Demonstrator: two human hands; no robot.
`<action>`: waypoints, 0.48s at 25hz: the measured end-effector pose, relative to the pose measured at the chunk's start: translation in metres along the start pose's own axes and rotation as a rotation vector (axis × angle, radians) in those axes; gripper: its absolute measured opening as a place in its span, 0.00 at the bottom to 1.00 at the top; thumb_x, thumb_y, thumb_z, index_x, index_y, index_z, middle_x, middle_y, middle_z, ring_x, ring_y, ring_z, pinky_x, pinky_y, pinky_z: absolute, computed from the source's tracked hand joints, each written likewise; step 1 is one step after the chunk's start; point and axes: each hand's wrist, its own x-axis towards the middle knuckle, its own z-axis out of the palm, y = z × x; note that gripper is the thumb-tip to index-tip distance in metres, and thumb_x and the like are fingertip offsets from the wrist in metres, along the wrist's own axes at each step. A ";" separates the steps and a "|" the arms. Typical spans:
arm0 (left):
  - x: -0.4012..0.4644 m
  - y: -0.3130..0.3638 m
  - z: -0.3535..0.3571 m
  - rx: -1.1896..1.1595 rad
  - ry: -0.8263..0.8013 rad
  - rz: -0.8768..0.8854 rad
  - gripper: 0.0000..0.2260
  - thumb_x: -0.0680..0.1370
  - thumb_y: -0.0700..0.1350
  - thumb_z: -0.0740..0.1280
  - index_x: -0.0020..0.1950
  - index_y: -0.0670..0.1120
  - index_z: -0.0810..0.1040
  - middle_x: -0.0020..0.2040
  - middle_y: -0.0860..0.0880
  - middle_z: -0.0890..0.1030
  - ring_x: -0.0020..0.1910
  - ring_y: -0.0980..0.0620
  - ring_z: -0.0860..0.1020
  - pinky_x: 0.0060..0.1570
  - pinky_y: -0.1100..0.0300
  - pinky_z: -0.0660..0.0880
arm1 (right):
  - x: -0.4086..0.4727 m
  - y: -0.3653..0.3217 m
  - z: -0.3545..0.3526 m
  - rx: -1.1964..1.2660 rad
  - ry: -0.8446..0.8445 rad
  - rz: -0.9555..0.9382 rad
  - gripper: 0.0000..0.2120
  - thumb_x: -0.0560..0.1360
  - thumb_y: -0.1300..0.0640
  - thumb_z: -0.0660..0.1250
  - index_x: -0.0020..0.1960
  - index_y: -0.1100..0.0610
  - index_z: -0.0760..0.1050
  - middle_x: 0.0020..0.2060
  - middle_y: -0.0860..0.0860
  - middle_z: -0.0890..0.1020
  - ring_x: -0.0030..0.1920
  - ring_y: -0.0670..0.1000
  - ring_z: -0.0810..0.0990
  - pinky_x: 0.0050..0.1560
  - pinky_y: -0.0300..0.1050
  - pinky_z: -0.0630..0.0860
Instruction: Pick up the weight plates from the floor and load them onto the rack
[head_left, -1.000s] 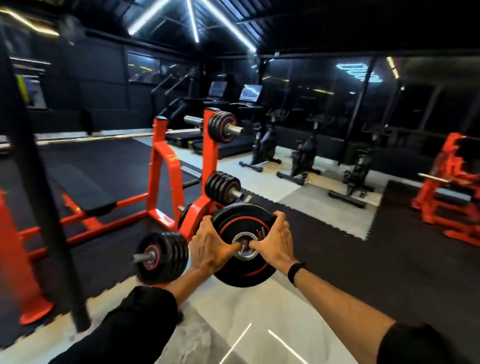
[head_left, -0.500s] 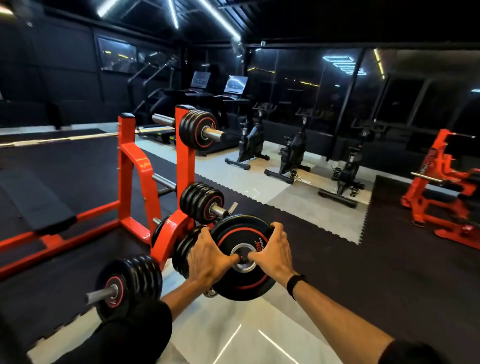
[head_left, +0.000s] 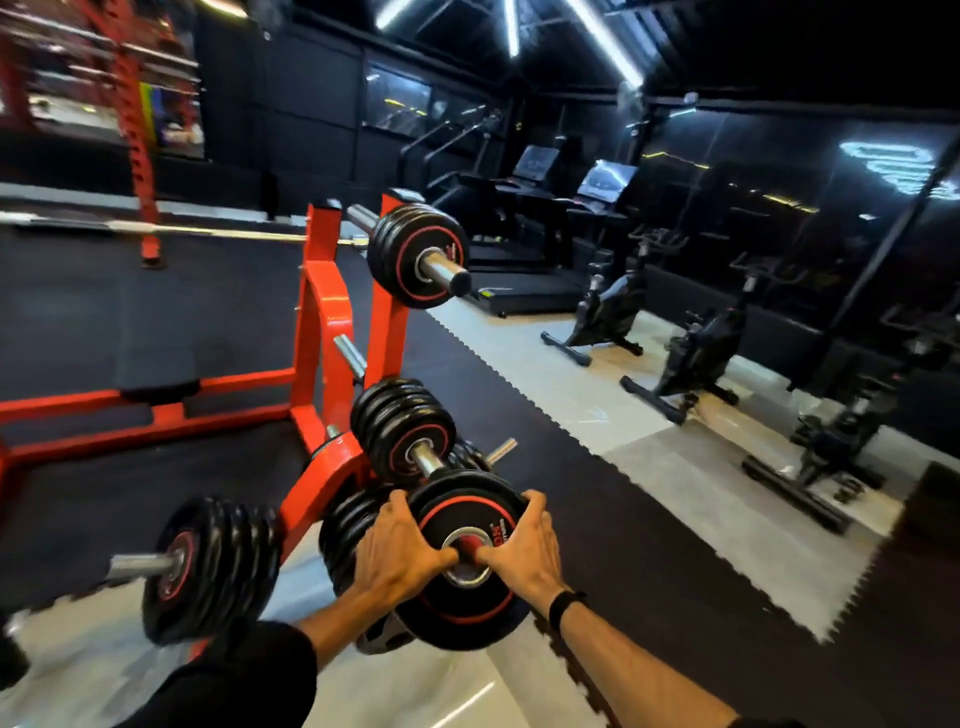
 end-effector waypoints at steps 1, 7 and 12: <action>0.009 0.004 0.005 0.002 -0.007 -0.040 0.42 0.55 0.66 0.75 0.61 0.47 0.66 0.58 0.46 0.79 0.56 0.43 0.80 0.51 0.52 0.77 | 0.019 0.006 0.000 -0.011 -0.050 -0.006 0.45 0.58 0.46 0.77 0.66 0.52 0.57 0.60 0.55 0.72 0.61 0.59 0.74 0.59 0.50 0.74; 0.066 -0.002 0.046 0.059 -0.024 -0.114 0.44 0.52 0.70 0.71 0.60 0.49 0.65 0.58 0.46 0.80 0.56 0.43 0.80 0.52 0.49 0.79 | 0.091 0.028 0.026 0.029 -0.189 -0.024 0.46 0.57 0.47 0.77 0.68 0.53 0.56 0.61 0.57 0.71 0.62 0.60 0.74 0.60 0.53 0.74; 0.118 -0.015 0.082 0.049 -0.024 -0.234 0.43 0.52 0.68 0.70 0.59 0.49 0.63 0.58 0.45 0.79 0.57 0.43 0.80 0.52 0.49 0.79 | 0.157 0.036 0.052 -0.022 -0.302 -0.065 0.48 0.54 0.43 0.76 0.67 0.52 0.56 0.60 0.57 0.72 0.59 0.59 0.74 0.60 0.54 0.74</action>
